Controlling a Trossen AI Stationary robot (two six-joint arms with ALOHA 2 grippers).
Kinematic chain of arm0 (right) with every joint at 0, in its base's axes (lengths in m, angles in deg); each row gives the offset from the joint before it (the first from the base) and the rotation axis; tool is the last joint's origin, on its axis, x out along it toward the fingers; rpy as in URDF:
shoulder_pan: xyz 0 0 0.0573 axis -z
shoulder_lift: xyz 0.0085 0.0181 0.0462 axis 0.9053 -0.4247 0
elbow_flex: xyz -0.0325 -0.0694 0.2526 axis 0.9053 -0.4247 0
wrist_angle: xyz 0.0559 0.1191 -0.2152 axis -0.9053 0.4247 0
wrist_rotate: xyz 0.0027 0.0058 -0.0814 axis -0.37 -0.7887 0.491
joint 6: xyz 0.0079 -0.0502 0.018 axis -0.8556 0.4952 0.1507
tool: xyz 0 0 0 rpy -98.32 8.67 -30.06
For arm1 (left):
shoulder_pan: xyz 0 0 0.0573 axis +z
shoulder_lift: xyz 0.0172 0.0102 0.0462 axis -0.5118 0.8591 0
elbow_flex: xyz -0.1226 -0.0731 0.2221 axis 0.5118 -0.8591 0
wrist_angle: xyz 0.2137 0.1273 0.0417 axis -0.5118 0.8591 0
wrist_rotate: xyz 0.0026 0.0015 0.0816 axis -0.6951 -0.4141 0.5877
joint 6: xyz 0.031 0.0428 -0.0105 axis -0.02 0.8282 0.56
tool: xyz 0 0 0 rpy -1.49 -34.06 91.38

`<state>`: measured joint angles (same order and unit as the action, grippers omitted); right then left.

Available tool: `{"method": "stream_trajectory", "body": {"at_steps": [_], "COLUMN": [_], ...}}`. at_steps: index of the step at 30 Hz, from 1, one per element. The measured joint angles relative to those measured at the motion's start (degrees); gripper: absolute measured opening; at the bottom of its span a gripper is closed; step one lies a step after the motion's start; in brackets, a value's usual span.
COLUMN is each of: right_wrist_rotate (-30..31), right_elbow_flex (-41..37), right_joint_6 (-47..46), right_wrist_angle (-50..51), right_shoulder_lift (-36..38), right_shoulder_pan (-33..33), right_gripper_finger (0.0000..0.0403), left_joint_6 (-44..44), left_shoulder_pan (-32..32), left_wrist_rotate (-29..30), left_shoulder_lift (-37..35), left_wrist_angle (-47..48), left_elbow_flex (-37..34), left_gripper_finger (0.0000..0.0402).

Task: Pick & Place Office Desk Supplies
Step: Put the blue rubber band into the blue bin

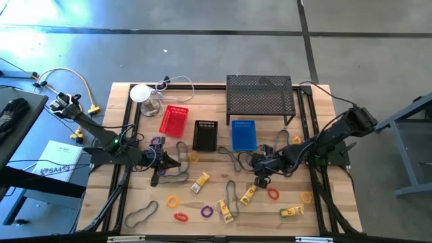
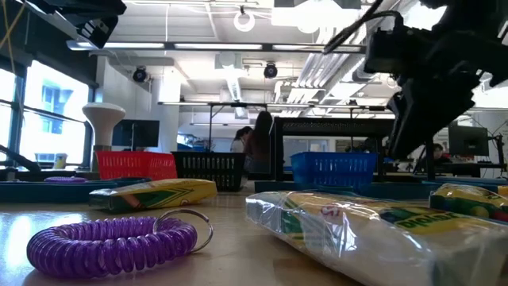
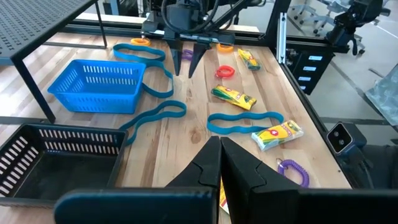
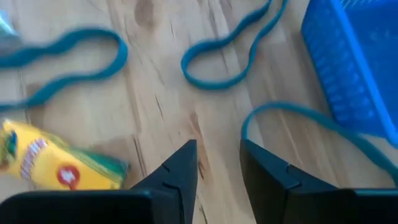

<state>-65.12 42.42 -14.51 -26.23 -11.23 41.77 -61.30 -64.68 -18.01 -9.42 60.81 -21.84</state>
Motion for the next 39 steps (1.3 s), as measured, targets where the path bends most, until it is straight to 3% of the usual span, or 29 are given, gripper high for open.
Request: {"method": "stream_trajectory", "body": {"at_steps": [9, 21, 39], "right_wrist_rotate": [-2.9, 1.9, 2.8], "right_elbow_flex": [0.0, -0.1, 0.0], "right_joint_6": [2.6, -0.4, 4.3], "right_wrist_angle": [3.3, 3.6, 2.7], "right_shoulder_lift": [-0.5, -1.5, -9.4], "right_shoulder_pan": [-0.1, 0.4, 2.2], "right_gripper_finger": [0.01, 0.0077, 0.0123], "left_joint_6": [1.0, 0.1, -0.1], "left_shoulder_pan": [0.5, 0.5, 0.5], "left_wrist_rotate": [-0.1, -0.2, -0.2], "left_shoulder_lift": [0.4, 3.5, 4.5], "left_wrist_angle": [0.0, 0.0, -0.2], "left_elbow_flex": [0.0, 0.0, 0.0], "left_gripper_finger": [0.0, 0.0, 0.0]}}
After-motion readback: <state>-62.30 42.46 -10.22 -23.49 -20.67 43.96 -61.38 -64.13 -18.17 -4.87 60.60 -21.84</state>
